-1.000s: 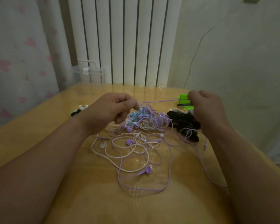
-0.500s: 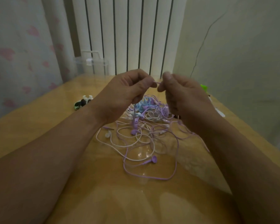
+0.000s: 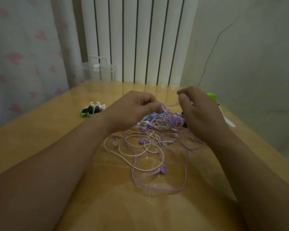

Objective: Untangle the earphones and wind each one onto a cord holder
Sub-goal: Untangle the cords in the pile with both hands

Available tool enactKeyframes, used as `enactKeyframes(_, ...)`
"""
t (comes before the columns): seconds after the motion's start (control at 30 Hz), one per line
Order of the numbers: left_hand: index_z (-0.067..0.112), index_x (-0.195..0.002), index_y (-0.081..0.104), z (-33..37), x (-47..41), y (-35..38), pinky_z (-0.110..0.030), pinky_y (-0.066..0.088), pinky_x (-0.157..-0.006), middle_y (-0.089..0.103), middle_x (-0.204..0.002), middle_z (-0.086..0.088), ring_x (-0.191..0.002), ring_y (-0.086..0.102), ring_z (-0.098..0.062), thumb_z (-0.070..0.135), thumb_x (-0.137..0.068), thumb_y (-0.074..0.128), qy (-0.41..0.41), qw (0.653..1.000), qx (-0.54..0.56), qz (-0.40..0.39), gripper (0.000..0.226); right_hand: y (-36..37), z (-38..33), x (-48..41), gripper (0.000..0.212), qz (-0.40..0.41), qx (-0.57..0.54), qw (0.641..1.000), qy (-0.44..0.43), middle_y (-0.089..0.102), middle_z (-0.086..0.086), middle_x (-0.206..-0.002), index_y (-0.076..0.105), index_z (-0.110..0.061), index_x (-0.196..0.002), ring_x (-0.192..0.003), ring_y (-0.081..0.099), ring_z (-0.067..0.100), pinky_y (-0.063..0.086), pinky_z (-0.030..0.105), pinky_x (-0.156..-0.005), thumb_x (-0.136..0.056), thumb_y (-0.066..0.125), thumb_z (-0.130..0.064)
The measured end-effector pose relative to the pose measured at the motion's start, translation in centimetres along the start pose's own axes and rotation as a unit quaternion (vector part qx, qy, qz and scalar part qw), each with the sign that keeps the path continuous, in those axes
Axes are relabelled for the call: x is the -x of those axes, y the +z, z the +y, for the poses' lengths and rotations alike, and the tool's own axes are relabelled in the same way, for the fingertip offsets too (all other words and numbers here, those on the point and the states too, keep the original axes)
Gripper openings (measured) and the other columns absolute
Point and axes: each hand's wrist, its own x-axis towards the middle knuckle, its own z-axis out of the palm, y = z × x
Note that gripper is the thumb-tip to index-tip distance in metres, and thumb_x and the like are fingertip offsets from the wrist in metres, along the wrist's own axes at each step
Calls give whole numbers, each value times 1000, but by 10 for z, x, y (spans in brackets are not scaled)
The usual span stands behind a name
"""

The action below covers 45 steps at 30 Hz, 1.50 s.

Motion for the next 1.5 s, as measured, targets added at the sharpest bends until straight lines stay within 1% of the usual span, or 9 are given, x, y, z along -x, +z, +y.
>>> enactKeyframes(0.1,26,-100,75,3,-1,9,-20,51,-77,73,-83,20,-83,68,6,24,-105,61,44,998,-32,-14,15,7,-16,10,37,-52,-34,997,-53,66,-5,-127,59,-24,-140,-117,59,10,49,35,-96,-111,41,-37)
enactKeyframes(0.2,20,-97,75,1,-1,13,-33,58,-84,76,-89,8,-89,73,-7,17,-105,59,69,996,-42,-24,18,14,-26,18,38,-175,-146,974,-8,70,-8,-108,57,-26,-136,-90,67,3,56,31,-81,-110,39,-47)
enactKeyframes(0.27,14,-99,75,1,-1,16,-30,57,-81,75,-88,7,-86,72,-8,13,-104,58,80,996,-37,-21,18,16,-23,18,40,-207,-178,962,26,65,-4,-88,60,-22,-121,-68,63,6,52,33,-64,-107,39,-54)
enactKeyframes(0.4,19,-94,64,-6,-3,13,-27,47,-61,61,-72,12,-65,53,-5,26,-104,61,63,996,-62,16,13,9,-9,9,43,-223,-163,959,56,57,-12,-65,68,-19,-102,-54,48,-1,39,26,-58,-102,50,-59)
enactKeyframes(0.47,22,-92,65,-10,-3,11,-22,45,-61,59,-68,17,-62,51,-1,30,-103,65,23,998,-57,-11,13,6,-2,5,34,-210,-159,963,54,55,-10,-59,70,-14,-97,-51,45,-1,37,22,-54,-101,62,-47)
enactKeyframes(0.57,13,-95,69,-15,-3,6,-28,51,-61,62,-66,8,-60,59,-8,26,-104,63,-23,998,-13,-54,17,8,10,0,28,-160,-156,974,45,59,7,-71,69,-12,-89,-63,51,11,44,35,-64,-98,70,-38)
enactKeyframes(0.97,9,-109,75,-11,-1,7,-40,58,-81,72,-88,-21,-77,66,-17,10,-104,61,-48,991,82,-95,15,14,16,-2,17,-30,-201,979,-13,54,-6,-65,69,-17,-87,-60,46,5,40,23,-57,-98,71,-29)
enactKeyframes(1.2,6,-100,75,-5,0,11,-37,64,-79,72,-79,-9,-79,72,-25,10,-101,66,-81,983,129,-103,10,17,12,2,16,-23,-218,975,-29,59,12,-70,68,-13,-88,-61,47,7,41,19,-56,-98,72,-25)
enactKeyframes(1.5,2,-115,69,6,2,16,-35,62,-76,78,-91,-11,-83,75,-25,1,-104,57,-66,978,144,-134,16,16,15,-1,15,6,-251,968,-14,60,0,-70,69,-14,-87,-64,51,5,45,22,-61,-98,72,-25)
